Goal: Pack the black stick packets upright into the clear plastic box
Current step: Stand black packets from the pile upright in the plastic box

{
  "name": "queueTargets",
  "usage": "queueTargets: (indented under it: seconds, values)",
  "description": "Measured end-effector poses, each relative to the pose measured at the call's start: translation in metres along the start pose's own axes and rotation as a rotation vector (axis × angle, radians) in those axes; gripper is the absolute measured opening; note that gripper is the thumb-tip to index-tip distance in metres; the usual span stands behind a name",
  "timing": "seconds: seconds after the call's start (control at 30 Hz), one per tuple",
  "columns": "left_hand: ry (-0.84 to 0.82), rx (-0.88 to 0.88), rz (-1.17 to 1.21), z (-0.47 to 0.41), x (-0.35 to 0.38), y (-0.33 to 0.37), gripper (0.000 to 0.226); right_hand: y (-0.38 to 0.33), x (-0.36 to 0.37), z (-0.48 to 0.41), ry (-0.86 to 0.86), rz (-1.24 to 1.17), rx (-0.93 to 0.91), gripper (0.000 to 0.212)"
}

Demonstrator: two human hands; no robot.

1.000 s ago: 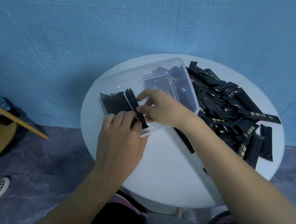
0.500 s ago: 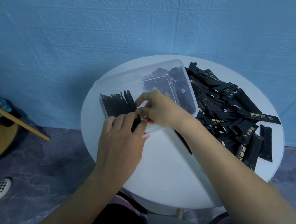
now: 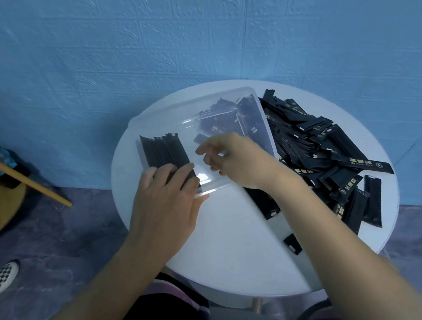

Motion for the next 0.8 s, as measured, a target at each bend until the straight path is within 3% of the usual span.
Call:
queueTargets:
  seconds: [0.2, 0.3, 0.43, 0.6, 0.8]
  values:
    - [-0.01, -0.015, 0.015, -0.003, 0.001, 0.0, 0.04, 0.02, -0.051, 0.037, 0.146, -0.081, -0.078, 0.024]
    - [-0.012, -0.01, 0.019, -0.003, 0.001, 0.0, 0.041, 0.038, -0.073, 0.052, 0.308, -0.017, -0.08, 0.02]
    - [-0.023, -0.006, 0.002, -0.004, 0.001, 0.0, 0.039, 0.061, -0.092, 0.062, 0.392, 0.143, -0.019, 0.016]
    - [-0.047, -0.003, -0.006, -0.004, 0.001, -0.002, 0.039, 0.084, -0.115, 0.067, 0.304, 0.385, 0.101, 0.029]
    - [-0.069, -0.017, -0.007, -0.006, 0.002, -0.002, 0.04, 0.096, -0.117, 0.061, 0.203, 0.414, 0.117, 0.036]
Point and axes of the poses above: each hand's wrist, its own z-axis away from the middle knuckle, its own x-axis out of the palm, y = z × x, the point moved 2 cm from there along -z, towards the middle knuckle, and after that the axes turned 11 degrees about y, right-handed, at the moved point
